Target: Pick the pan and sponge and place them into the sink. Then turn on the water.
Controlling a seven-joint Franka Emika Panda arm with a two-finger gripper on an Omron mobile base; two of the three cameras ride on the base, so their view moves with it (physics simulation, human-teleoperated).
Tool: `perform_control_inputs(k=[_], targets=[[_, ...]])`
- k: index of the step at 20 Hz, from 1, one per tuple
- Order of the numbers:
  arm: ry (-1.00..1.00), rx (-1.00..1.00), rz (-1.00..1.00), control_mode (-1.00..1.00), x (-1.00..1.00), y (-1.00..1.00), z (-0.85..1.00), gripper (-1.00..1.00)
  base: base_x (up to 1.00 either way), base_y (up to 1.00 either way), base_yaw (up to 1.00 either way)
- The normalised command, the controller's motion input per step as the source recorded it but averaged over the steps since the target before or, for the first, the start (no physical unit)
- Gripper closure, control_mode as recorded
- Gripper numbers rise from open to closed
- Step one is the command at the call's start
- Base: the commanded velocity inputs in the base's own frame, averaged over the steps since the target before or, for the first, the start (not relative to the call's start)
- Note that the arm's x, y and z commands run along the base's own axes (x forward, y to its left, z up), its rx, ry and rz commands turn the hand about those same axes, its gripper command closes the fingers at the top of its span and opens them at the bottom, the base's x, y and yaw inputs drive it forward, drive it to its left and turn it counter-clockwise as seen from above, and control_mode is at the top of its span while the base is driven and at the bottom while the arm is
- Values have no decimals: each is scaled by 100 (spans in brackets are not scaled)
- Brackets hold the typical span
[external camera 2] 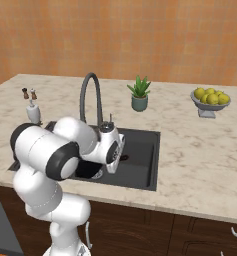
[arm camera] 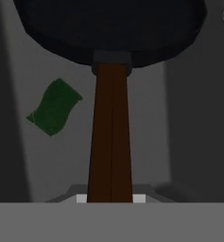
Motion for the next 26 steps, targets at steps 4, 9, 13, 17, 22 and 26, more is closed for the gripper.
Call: perform_control_inputs(k=[4, 9, 13, 17, 22, 26], targets=[[0, 0, 1, -100, 10, 26, -19, 100, 0, 0, 0], [-4, 1, 1, -100, 35, 2, -23, 100, 0, 0, 0], [-7, 5, 0, -100, 16, -1, -8, 100, 0, 0, 0], [-7, 5, 0, -100, 0, -13, -17, 100, 0, 0, 0], [-5, 3, 0, -100, 0, -14, -17, 100, 0, 0, 0], [1, 0, 0, -100, 0, -11, -9, 100, 0, 0, 0]])
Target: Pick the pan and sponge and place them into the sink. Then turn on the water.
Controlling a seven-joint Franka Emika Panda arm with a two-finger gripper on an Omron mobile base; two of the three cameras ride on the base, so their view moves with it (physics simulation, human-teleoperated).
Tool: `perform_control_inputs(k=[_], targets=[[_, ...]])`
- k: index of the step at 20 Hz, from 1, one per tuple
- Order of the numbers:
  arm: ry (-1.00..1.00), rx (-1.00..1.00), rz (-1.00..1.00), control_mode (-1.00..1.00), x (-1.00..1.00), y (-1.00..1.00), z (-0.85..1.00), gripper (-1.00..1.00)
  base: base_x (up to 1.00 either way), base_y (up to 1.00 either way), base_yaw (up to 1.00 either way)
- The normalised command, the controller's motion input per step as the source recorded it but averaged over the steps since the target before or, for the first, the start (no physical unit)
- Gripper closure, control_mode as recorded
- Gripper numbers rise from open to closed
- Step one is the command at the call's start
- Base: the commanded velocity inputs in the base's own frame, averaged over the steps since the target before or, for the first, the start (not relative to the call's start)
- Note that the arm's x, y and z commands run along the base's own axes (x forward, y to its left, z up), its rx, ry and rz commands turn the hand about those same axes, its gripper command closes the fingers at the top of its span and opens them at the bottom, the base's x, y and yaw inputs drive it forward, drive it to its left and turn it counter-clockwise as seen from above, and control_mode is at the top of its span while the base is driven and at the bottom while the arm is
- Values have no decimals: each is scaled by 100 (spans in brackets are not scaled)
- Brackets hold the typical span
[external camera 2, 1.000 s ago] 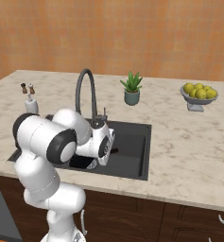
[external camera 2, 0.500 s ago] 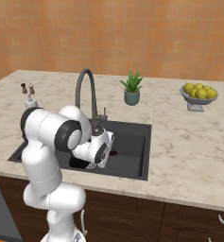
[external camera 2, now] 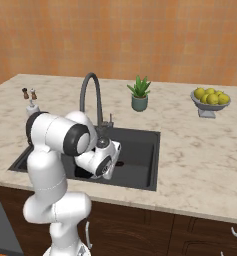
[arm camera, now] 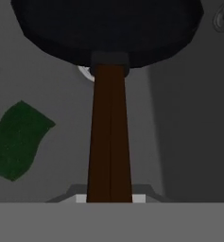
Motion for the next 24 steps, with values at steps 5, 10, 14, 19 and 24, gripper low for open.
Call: perform_control_inputs(k=[5, 10, 14, 19, 24], targets=[[24, 0, 0, -100, 7, -5, 0, 100, 0, 0, 0], [34, -1, 0, -100, 16, 0, -7, 100, 0, 0, 0], [8, 0, 0, -100, 11, 0, -19, 100, 0, 0, 0], [13, 0, 0, -100, 22, 0, -31, 100, 0, 0, 0], [-1, 0, 0, -100, 5, 0, -38, 100, 0, 0, 0]])
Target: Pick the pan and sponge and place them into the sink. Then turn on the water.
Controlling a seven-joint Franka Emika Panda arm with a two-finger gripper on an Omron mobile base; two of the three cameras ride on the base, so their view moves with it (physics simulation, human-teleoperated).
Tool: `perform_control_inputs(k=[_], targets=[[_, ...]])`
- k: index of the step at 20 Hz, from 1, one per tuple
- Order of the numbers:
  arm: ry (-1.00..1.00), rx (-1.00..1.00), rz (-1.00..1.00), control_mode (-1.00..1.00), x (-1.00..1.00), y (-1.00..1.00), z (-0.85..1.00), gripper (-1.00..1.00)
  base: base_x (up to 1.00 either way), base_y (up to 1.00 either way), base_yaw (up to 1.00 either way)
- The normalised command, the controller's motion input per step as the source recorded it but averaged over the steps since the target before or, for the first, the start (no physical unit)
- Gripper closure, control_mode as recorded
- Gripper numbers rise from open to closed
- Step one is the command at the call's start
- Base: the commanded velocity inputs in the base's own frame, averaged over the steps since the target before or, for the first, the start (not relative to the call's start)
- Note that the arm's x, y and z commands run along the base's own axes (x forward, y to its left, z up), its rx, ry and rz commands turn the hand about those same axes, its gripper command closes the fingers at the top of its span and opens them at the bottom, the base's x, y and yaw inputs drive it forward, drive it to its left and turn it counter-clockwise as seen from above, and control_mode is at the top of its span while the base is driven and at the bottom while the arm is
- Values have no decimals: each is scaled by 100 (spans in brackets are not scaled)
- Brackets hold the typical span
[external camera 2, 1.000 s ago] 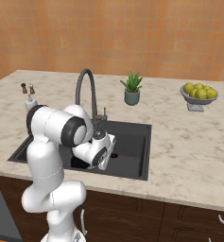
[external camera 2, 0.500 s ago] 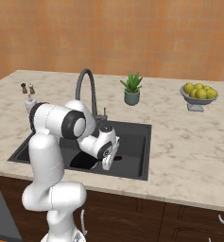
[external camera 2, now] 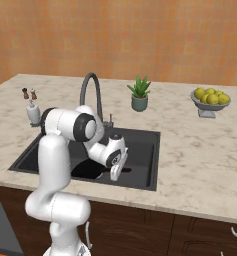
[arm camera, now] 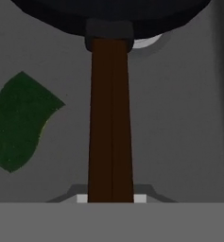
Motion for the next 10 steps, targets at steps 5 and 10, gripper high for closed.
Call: perform_control_inputs(k=[5, 10], targets=[[-2, 1, 0, -100, 0, 0, -1, -100, 0, 0, 0], [0, 0, 0, -100, 0, 0, 0, -100, 0, 0, 0]])
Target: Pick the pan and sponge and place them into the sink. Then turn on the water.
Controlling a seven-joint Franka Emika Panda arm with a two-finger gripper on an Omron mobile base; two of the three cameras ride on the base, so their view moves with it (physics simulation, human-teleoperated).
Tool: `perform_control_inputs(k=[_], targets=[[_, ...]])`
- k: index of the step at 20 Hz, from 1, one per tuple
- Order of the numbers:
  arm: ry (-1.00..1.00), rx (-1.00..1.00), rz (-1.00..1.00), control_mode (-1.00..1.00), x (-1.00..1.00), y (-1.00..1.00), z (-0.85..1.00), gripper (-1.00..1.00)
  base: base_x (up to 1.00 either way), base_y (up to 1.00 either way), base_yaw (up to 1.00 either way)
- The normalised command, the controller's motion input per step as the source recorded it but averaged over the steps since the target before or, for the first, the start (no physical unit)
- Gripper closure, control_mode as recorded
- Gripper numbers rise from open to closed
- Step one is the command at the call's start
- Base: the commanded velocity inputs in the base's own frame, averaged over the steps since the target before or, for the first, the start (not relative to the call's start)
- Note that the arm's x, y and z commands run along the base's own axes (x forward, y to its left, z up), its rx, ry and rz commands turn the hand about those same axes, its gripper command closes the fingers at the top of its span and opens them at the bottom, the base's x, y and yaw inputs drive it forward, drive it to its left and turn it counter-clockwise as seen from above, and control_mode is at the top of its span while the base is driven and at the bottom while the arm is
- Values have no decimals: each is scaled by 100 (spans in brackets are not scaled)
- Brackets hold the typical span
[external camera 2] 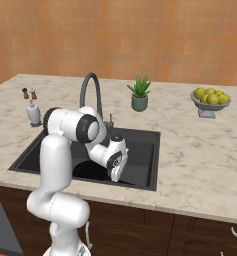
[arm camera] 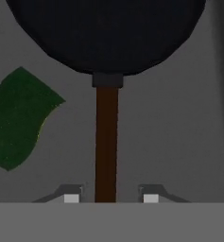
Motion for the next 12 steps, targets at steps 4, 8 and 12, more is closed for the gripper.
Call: perform_control_inputs(k=[4, 8, 12], targets=[[0, 0, 0, -100, 0, 0, 0, -100, 0, 0, 0], [-4, 0, 0, -100, -8, 0, 29, -100, 0, 0, 0], [-9, 2, 0, -100, -7, 0, 76, -100, 0, 0, 0]])
